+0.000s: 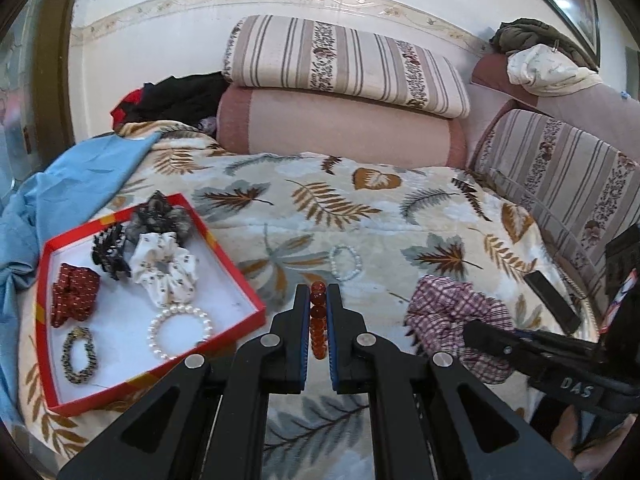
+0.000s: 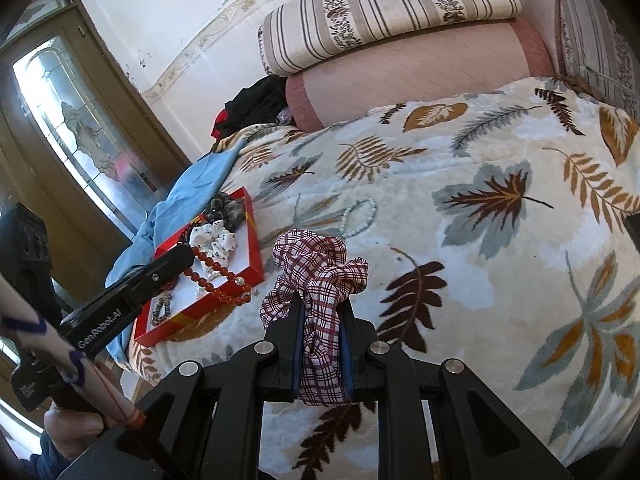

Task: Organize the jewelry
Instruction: 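Carry the scrunchie and red bead bracelet toward the tray, then lower the bracelet and scrunchie into the tray and open both tools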

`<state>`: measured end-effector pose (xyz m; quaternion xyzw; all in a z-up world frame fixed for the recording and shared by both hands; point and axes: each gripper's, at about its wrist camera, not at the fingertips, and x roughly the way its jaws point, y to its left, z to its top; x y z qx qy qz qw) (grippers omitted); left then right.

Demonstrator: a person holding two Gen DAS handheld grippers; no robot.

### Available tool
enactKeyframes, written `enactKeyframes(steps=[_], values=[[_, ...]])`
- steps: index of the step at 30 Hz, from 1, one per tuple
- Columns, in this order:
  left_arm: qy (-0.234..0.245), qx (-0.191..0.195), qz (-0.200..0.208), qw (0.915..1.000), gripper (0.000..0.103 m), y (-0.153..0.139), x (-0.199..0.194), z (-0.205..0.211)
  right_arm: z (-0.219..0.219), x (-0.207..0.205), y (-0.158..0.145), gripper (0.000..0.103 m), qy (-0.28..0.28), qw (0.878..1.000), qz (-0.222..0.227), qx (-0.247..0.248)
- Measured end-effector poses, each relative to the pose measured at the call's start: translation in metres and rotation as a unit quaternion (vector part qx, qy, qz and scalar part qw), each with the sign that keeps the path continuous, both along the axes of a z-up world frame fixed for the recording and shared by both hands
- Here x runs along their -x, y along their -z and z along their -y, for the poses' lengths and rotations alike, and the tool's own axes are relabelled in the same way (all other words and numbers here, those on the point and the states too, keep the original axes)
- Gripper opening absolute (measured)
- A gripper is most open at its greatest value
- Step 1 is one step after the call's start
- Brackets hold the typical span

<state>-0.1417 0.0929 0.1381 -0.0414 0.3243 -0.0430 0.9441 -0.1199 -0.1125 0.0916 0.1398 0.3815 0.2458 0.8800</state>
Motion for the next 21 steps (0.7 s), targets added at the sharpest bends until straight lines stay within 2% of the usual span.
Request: enactKeyframes(steps=[5, 21], values=[[-0.022, -0.017, 0.007, 0.9996, 0.007, 0.001, 0.002, -0.010, -0.009, 0.000, -0.001, 0.018, -0.009, 1.000, -0.002, 0.008], [-0.075, -0.018, 0.017, 0.9969, 0.007, 0.004, 0.004, -0.051, -0.050, -0.006, -0.007, 0.018, -0.044, 0.999, -0.001, 0.032]])
